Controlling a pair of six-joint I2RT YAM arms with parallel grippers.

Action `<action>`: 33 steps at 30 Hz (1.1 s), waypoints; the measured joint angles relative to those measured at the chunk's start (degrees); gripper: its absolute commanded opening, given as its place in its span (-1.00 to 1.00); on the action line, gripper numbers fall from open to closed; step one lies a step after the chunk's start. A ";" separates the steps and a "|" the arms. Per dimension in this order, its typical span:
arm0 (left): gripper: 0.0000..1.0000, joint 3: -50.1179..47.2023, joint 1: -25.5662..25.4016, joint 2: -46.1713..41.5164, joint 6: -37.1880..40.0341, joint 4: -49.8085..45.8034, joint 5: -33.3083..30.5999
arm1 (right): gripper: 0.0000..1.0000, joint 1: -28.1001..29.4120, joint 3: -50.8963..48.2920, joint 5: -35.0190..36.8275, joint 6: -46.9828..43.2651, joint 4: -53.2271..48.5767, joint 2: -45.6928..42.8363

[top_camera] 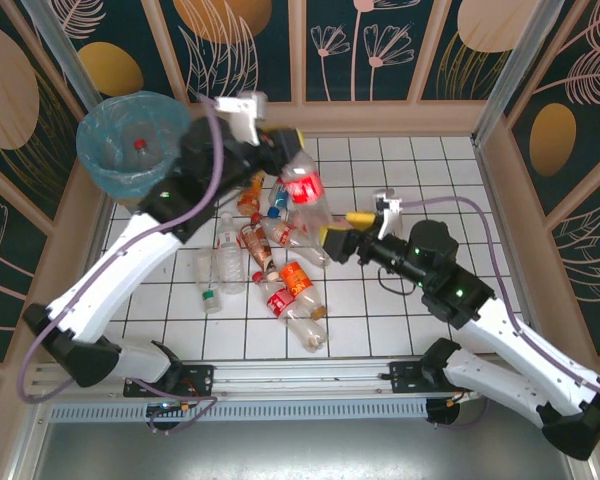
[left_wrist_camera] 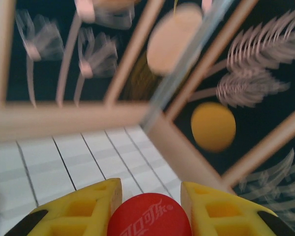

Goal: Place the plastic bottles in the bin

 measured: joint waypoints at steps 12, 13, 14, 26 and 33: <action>-1.00 29.59 12.57 3.04 18.62 -10.34 -23.85 | 0.97 14.12 21.68 -0.07 -16.44 13.07 27.74; -1.00 30.58 14.67 3.85 19.52 -10.58 -25.16 | 0.97 14.80 22.51 -0.24 -16.96 13.55 29.09; -1.00 31.28 16.68 4.55 20.13 -10.73 -26.12 | 0.97 15.39 23.15 -0.28 -17.27 13.90 30.12; -1.00 31.91 40.09 15.52 18.84 -12.81 -20.72 | 0.95 17.86 22.23 0.72 -16.74 17.09 31.01; -1.00 15.30 43.74 16.57 17.29 -7.48 -12.98 | 0.96 17.92 17.18 4.48 -13.81 17.05 28.04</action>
